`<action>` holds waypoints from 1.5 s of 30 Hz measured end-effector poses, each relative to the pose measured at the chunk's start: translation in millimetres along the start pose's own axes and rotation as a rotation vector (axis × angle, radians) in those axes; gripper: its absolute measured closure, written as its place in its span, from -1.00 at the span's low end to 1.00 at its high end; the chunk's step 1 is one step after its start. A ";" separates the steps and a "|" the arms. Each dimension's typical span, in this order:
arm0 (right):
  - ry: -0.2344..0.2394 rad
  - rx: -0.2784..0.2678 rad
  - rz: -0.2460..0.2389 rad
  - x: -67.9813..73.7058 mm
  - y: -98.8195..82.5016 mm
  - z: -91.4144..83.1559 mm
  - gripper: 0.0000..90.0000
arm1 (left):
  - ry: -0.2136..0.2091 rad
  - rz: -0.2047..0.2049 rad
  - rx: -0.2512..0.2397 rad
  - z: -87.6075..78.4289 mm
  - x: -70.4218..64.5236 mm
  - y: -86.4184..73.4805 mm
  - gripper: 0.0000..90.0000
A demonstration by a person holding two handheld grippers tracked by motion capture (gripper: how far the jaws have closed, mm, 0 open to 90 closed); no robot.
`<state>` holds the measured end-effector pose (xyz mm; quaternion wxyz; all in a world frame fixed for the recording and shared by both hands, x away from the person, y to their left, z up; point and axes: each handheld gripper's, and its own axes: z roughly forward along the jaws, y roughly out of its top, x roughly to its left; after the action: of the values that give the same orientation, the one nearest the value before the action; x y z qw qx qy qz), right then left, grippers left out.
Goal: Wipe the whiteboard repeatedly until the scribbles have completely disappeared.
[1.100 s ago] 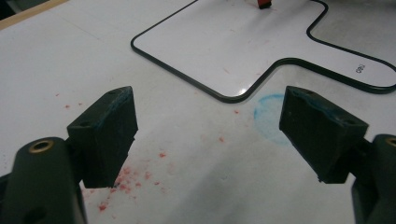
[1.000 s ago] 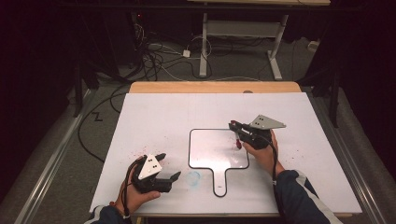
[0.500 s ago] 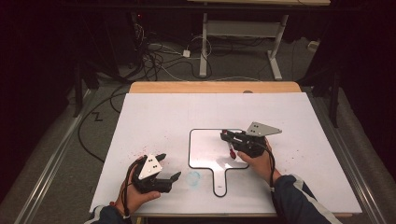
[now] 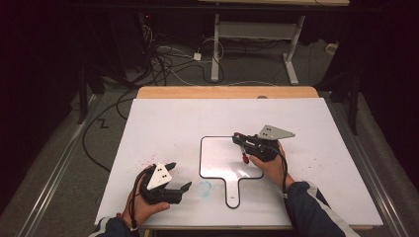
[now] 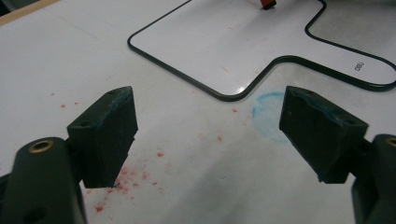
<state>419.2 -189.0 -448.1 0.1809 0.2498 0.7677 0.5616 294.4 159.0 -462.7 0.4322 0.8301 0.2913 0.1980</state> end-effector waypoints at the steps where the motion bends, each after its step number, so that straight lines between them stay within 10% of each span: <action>1: -0.008 0.000 0.004 -1.7 -0.3 -1.3 0.81 | 0.000 0.001 0.001 -0.1 0.0 -0.1 -0.59; 6: -0.048 -0.004 0.012 -9.3 -1.9 -2.8 0.81 | -0.001 0.005 0.004 0.5 -0.9 0.3 -0.59; 13: 0.043 0.006 -0.026 10.4 0.5 3.9 0.81 | -0.003 0.005 0.005 1.1 -0.7 0.4 -0.59; 24: -0.111 0.003 0.019 -29.8 -0.8 0.3 0.81 | -0.005 0.004 0.004 0.3 -0.4 0.2 -0.59; 45: -0.085 0.040 0.023 -27.6 -2.6 -5.6 0.81 | -0.007 0.002 0.001 -1.0 -0.8 0.0 -0.59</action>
<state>437.9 -210.1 -449.0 0.2018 0.2857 0.7676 0.5371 293.2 159.1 -462.2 0.4327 0.8313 0.2892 0.1952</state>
